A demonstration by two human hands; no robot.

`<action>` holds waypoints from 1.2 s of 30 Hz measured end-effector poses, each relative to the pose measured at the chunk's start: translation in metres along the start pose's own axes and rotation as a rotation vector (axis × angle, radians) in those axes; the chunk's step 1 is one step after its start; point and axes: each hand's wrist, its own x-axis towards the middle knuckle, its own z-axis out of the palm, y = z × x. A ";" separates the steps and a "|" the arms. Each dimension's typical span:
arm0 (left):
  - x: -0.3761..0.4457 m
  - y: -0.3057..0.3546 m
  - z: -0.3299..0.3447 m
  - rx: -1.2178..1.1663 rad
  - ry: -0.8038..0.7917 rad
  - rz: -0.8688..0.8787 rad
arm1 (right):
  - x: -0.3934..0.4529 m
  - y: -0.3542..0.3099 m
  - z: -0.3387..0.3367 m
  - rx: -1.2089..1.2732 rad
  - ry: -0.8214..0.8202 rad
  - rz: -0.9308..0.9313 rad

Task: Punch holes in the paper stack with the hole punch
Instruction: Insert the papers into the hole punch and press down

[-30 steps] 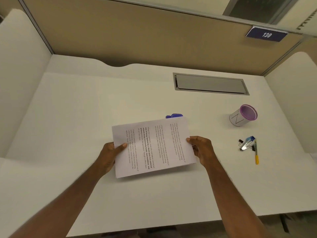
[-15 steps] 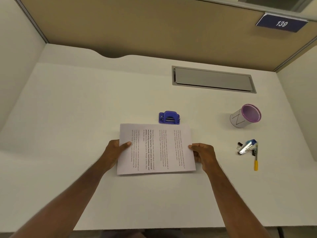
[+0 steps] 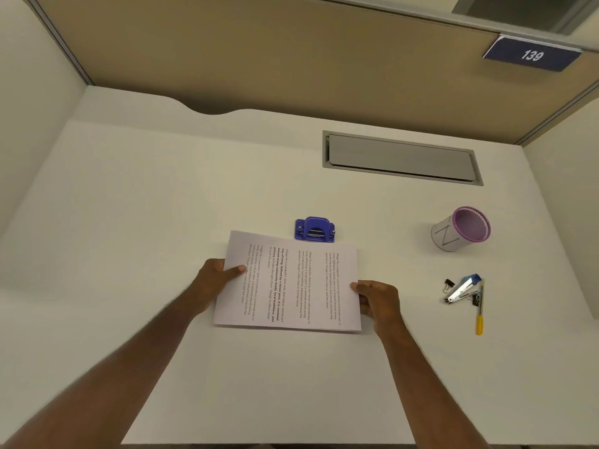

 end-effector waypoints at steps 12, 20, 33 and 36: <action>0.010 0.005 -0.002 0.023 0.028 0.001 | -0.003 -0.005 0.009 0.007 0.028 0.002; 0.015 0.012 -0.002 0.032 0.031 -0.008 | 0.000 -0.008 0.012 0.007 0.042 0.003; 0.018 0.018 0.002 0.039 0.025 -0.021 | 0.004 -0.015 0.013 -0.024 0.074 0.012; 0.019 0.020 0.004 0.055 0.033 -0.025 | 0.005 -0.017 0.012 -0.027 0.083 0.012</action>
